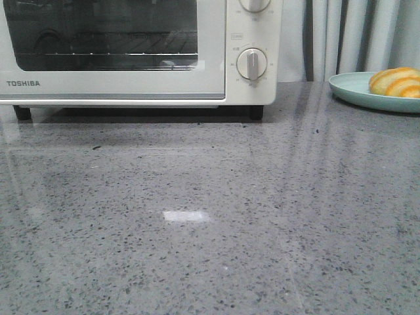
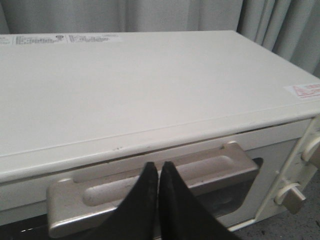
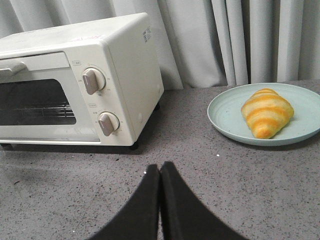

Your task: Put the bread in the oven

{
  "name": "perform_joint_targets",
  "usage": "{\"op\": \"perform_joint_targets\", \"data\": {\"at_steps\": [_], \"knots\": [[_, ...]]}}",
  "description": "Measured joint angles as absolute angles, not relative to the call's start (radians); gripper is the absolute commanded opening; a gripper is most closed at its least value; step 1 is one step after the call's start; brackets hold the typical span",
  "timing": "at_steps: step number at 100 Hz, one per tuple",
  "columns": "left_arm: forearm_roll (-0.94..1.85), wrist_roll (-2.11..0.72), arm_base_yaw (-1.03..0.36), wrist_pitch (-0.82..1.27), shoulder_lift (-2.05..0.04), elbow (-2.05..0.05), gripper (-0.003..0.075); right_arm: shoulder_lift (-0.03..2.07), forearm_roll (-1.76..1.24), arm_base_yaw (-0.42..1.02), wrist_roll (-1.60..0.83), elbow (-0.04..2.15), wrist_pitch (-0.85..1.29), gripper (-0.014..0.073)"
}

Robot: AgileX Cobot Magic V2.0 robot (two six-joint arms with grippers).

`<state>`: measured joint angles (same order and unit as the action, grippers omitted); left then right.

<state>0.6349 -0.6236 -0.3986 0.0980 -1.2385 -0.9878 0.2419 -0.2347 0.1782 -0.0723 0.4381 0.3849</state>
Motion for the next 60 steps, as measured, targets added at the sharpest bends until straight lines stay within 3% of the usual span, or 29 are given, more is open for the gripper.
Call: {"op": "perform_joint_targets", "data": {"at_steps": [60], "knots": [[0.573, -0.625, -0.399, 0.192, -1.246, -0.987, -0.0022, 0.242, -0.282, 0.178, -0.072, 0.438, 0.394, -0.0049]]}}
